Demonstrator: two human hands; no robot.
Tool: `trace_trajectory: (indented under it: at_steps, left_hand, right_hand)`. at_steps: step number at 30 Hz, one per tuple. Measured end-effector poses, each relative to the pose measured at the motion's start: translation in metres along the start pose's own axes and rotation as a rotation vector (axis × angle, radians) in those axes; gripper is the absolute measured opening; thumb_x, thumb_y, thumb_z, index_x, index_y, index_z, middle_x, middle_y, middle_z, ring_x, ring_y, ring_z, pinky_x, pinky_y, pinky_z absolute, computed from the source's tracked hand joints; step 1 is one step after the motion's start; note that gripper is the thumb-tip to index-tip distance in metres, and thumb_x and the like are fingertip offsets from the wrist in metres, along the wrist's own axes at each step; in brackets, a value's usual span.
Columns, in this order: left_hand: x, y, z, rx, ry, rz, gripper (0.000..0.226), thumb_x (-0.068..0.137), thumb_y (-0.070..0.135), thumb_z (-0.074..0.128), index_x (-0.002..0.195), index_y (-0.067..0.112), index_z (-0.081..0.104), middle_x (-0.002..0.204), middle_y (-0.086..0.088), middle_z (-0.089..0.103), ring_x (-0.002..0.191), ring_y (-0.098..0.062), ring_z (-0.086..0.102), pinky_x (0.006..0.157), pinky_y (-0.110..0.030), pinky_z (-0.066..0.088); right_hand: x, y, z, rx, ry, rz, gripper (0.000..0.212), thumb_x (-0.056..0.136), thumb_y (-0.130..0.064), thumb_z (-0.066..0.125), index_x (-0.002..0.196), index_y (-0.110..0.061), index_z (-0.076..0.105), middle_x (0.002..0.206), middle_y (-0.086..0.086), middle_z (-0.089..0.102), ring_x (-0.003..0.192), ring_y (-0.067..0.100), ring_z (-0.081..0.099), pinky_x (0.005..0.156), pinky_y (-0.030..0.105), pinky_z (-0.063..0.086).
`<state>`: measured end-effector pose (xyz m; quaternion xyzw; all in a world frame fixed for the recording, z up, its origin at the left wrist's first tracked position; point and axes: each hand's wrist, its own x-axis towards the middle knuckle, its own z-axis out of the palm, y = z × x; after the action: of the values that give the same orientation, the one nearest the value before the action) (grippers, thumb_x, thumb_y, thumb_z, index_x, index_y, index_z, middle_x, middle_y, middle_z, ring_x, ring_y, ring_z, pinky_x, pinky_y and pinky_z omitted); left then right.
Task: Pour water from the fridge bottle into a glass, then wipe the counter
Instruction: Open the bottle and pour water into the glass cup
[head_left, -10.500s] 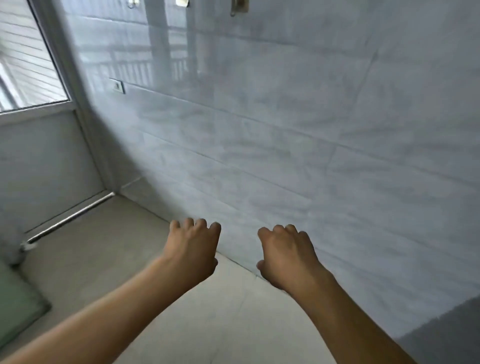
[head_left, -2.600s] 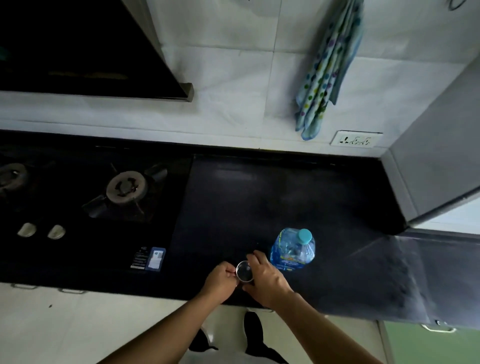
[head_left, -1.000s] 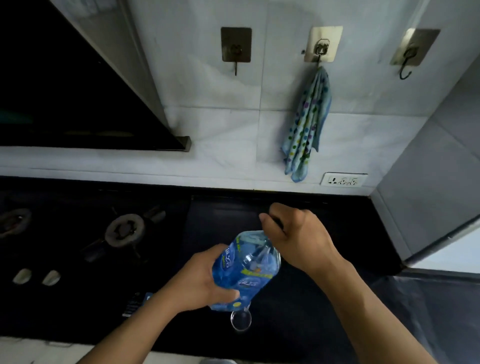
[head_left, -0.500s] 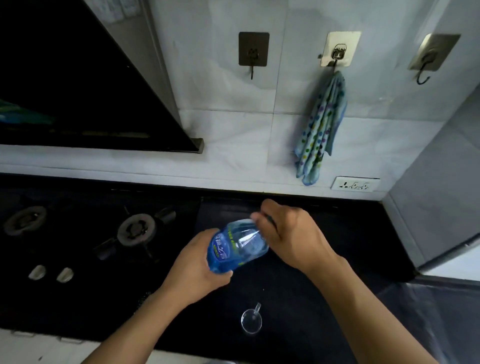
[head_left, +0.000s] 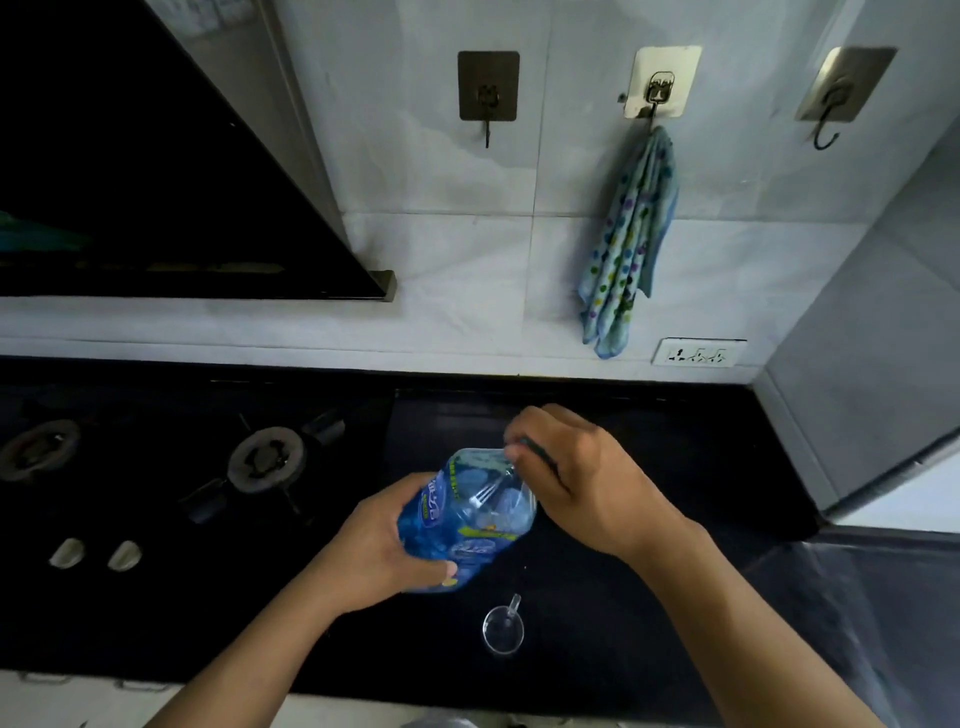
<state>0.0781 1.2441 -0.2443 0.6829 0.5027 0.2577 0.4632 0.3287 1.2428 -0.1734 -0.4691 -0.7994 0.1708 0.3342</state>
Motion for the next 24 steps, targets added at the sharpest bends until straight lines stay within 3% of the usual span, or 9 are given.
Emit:
trace_trajectory:
  at_steps: [2, 4, 7, 10, 13, 17, 19, 21, 24]
  left_hand:
    - [-0.003, -0.003, -0.001, -0.021, 0.012, -0.013, 0.074, 0.063, 0.002, 0.088, 0.125, 0.033, 0.061, 0.115, 0.006, 0.074, 0.106, -0.013, 0.071, 0.098, -0.035, 0.055]
    - [-0.004, -0.001, 0.003, -0.004, 0.046, 0.001, 0.075, 0.062, 0.005, 0.088, 0.122, 0.041, 0.061, 0.115, 0.006, 0.073, 0.105, -0.011, 0.071, 0.096, -0.033, 0.056]
    - [-0.004, 0.005, 0.010, 0.077, 0.072, 0.034, 0.074, 0.060, 0.012, 0.089, 0.117, 0.049, 0.059, 0.112, 0.013, 0.071, 0.101, -0.004, 0.070, 0.090, -0.022, 0.055]
    - [-0.003, 0.004, 0.011, 0.119, 0.097, 0.035, 0.073, 0.059, 0.017, 0.089, 0.121, 0.041, 0.059, 0.112, 0.014, 0.068, 0.101, -0.001, 0.068, 0.089, -0.019, 0.054]
    - [-0.003, 0.002, 0.012, 0.122, 0.089, 0.030, 0.072, 0.059, 0.017, 0.089, 0.119, 0.041, 0.059, 0.111, 0.015, 0.069, 0.100, 0.001, 0.068, 0.087, -0.016, 0.053]
    - [-0.007, -0.002, 0.018, 0.088, 0.088, -0.010, 0.071, 0.060, 0.013, 0.089, 0.117, 0.043, 0.059, 0.107, 0.017, 0.072, 0.098, 0.000, 0.070, 0.085, -0.016, 0.054]
    - [-0.009, -0.004, 0.020, 0.083, 0.089, -0.017, 0.071, 0.060, 0.011, 0.089, 0.117, 0.042, 0.060, 0.108, 0.016, 0.072, 0.098, -0.002, 0.070, 0.086, -0.019, 0.056]
    - [-0.010, -0.003, 0.022, 0.089, 0.083, -0.014, 0.070, 0.060, 0.010, 0.089, 0.116, 0.040, 0.060, 0.107, 0.017, 0.072, 0.098, -0.002, 0.070, 0.086, -0.020, 0.057]
    - [-0.011, -0.002, 0.024, 0.096, 0.071, -0.017, 0.069, 0.061, 0.012, 0.088, 0.117, 0.040, 0.060, 0.107, 0.018, 0.071, 0.098, -0.001, 0.070, 0.086, -0.020, 0.057]
  right_hand:
    - [-0.003, 0.003, -0.002, 0.067, -0.071, 0.017, 0.023, 0.099, -0.032, 0.054, 0.120, -0.024, 0.058, 0.102, -0.006, 0.053, 0.085, 0.009, 0.057, 0.077, 0.022, 0.049]
    - [-0.005, 0.004, 0.003, 0.017, -0.045, 0.188, 0.042, 0.095, -0.057, 0.050, 0.126, -0.028, 0.053, 0.100, -0.008, 0.056, 0.080, 0.010, 0.060, 0.072, 0.028, 0.052]
    - [-0.005, 0.004, 0.014, -0.113, 0.105, 0.372, 0.056, 0.086, -0.076, 0.038, 0.084, -0.022, 0.050, 0.059, -0.002, 0.054, 0.054, 0.020, 0.055, 0.049, 0.035, 0.044]
    - [-0.007, 0.005, 0.019, -0.100, 0.163, 0.349, 0.039, 0.094, -0.055, 0.048, 0.075, -0.021, 0.045, 0.054, -0.003, 0.047, 0.048, 0.019, 0.048, 0.046, 0.032, 0.036]
    - [-0.013, 0.009, 0.017, 0.054, 0.094, 0.262, 0.008, 0.098, -0.029, 0.054, 0.093, -0.024, 0.057, 0.081, -0.005, 0.054, 0.068, 0.011, 0.054, 0.060, 0.028, 0.045]
    - [-0.021, 0.009, 0.009, 0.221, 0.012, 0.217, 0.030, 0.095, -0.002, 0.054, 0.116, -0.022, 0.062, 0.109, -0.004, 0.053, 0.084, 0.008, 0.057, 0.071, 0.012, 0.044]
    - [-0.022, 0.008, 0.011, 0.243, 0.016, 0.266, 0.030, 0.096, -0.014, 0.060, 0.123, -0.025, 0.059, 0.109, -0.006, 0.054, 0.081, 0.008, 0.058, 0.068, 0.015, 0.046]
    - [-0.022, 0.008, 0.017, 0.147, 0.083, 0.356, 0.034, 0.094, -0.046, 0.060, 0.122, -0.027, 0.057, 0.102, -0.007, 0.055, 0.083, 0.006, 0.058, 0.068, 0.017, 0.047]
    - [-0.021, 0.011, 0.022, 0.042, 0.168, 0.459, 0.034, 0.089, -0.055, 0.061, 0.087, -0.021, 0.056, 0.069, -0.007, 0.055, 0.057, 0.007, 0.050, 0.051, 0.019, 0.039]
